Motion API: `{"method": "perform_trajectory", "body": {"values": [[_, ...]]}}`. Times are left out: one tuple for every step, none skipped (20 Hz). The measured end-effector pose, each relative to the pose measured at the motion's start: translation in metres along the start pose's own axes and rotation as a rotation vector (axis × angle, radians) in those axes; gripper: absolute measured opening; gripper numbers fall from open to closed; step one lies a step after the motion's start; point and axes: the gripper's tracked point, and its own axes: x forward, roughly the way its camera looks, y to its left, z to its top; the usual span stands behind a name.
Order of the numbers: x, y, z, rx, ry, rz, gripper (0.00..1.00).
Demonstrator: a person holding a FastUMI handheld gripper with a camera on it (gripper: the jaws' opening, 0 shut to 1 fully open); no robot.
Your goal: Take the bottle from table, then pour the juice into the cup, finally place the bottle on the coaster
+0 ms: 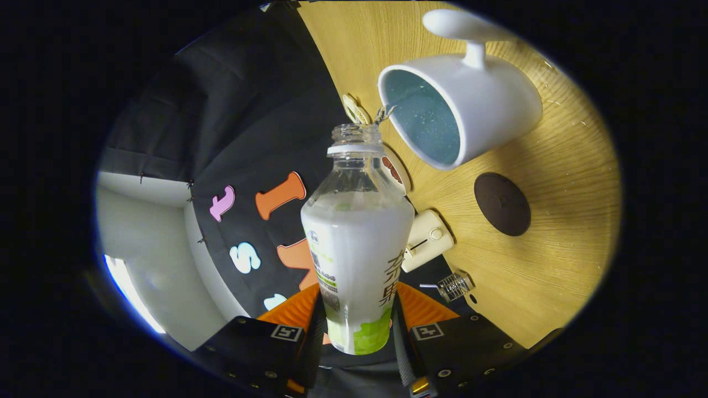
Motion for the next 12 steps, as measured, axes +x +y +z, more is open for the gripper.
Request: {"method": "perform_trajectory", "body": {"values": [[0.0,0.0,0.0,0.01,0.001,0.003,0.57],[0.003,0.001,0.0,0.02,0.002,0.006,0.57],[0.001,0.004,0.0,0.035,0.001,0.014,0.57],[0.002,0.007,-0.001,0.053,0.001,0.025,0.57],[0.002,0.01,0.0,0.065,0.001,0.029,0.57],[0.003,0.01,0.0,0.069,0.001,0.03,0.57],[0.004,0.011,-0.001,0.074,0.001,0.028,0.57],[0.005,0.012,-0.002,0.083,0.001,0.032,0.57],[0.003,0.014,-0.001,0.092,-0.001,0.035,0.57],[0.003,0.015,-0.001,0.1,-0.002,0.039,0.57],[0.004,0.017,-0.001,0.107,-0.005,0.041,0.57],[0.005,0.018,0.0,0.114,-0.006,0.044,0.57]]}}
